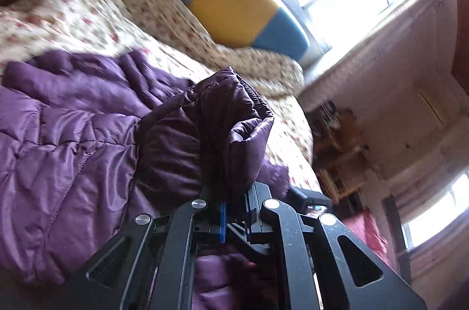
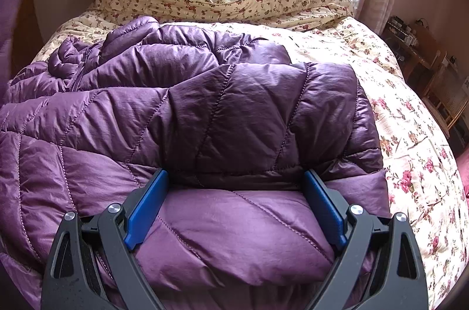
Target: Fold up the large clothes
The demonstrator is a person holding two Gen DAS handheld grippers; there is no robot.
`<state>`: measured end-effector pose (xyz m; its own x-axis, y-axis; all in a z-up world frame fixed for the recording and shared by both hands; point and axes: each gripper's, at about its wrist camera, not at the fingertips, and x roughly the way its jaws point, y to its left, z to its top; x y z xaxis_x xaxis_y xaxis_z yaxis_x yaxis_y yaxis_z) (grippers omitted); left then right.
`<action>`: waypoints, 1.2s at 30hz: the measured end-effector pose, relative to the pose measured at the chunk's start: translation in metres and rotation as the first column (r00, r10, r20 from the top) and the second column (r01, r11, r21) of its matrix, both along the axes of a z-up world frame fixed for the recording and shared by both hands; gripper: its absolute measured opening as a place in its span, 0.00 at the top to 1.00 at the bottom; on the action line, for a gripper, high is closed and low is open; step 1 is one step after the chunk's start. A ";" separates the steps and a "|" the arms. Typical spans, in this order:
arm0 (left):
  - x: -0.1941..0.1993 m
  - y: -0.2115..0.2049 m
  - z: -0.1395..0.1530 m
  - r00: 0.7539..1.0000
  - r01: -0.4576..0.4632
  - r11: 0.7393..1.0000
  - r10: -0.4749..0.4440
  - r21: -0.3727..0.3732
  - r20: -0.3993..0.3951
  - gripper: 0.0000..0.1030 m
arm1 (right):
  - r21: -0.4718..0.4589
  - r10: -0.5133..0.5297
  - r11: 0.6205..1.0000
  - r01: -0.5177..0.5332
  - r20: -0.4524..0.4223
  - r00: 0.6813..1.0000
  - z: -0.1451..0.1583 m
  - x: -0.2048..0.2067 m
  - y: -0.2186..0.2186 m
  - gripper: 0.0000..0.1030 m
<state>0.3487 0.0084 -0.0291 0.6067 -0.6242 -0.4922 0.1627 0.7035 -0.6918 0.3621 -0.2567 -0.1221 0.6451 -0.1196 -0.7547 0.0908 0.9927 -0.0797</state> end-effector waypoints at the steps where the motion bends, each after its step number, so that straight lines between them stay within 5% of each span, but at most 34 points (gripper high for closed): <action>1: 0.005 -0.008 -0.005 1.000 0.018 1.000 -0.018 -0.004 -0.009 0.92 | 0.002 0.000 1.000 0.000 0.000 1.000 0.000 0.001 0.001 0.11; 10: 0.031 -0.026 -0.039 0.988 0.131 0.991 -0.132 -0.021 -0.078 0.88 | 0.002 -0.001 1.000 0.001 0.001 1.000 0.000 0.000 -0.001 0.11; 14: 0.027 -0.020 -0.037 0.988 0.131 0.990 -0.134 -0.048 -0.074 0.46 | 0.001 -0.001 1.000 0.001 0.001 1.000 0.000 0.001 0.000 0.11; 15: 0.026 -0.018 -0.035 0.989 0.129 0.990 -0.132 -0.053 -0.070 0.44 | 0.000 -0.001 1.000 0.001 0.001 1.000 0.000 0.001 0.000 0.11; 22: -0.006 0.021 -0.017 0.999 0.036 0.999 -0.035 0.006 -0.029 0.44 | -0.008 0.002 1.000 -0.002 -0.001 1.000 0.003 -0.002 -0.002 0.12; 25: -0.021 0.040 -0.014 1.000 -0.006 0.996 0.007 0.084 -0.013 0.44 | 0.015 -0.003 1.000 0.003 0.008 1.000 0.011 -0.006 -0.006 0.23; 30: -0.040 0.062 -0.013 0.998 -0.060 0.985 0.056 0.164 0.028 0.44 | 0.100 -0.054 0.994 0.050 0.040 0.998 0.033 -0.016 -0.020 0.40; 36: -0.048 0.085 -0.015 0.993 -0.119 0.981 0.115 0.156 0.032 0.44 | 0.265 0.051 0.962 -0.066 0.061 0.997 0.065 -0.014 -0.004 0.40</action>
<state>0.3004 0.0929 -0.0441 0.6832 -0.4642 -0.5637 0.0876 0.8185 -0.5678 0.3485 -0.2608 -0.0574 0.6852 0.1204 -0.7184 0.0290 0.9810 0.1921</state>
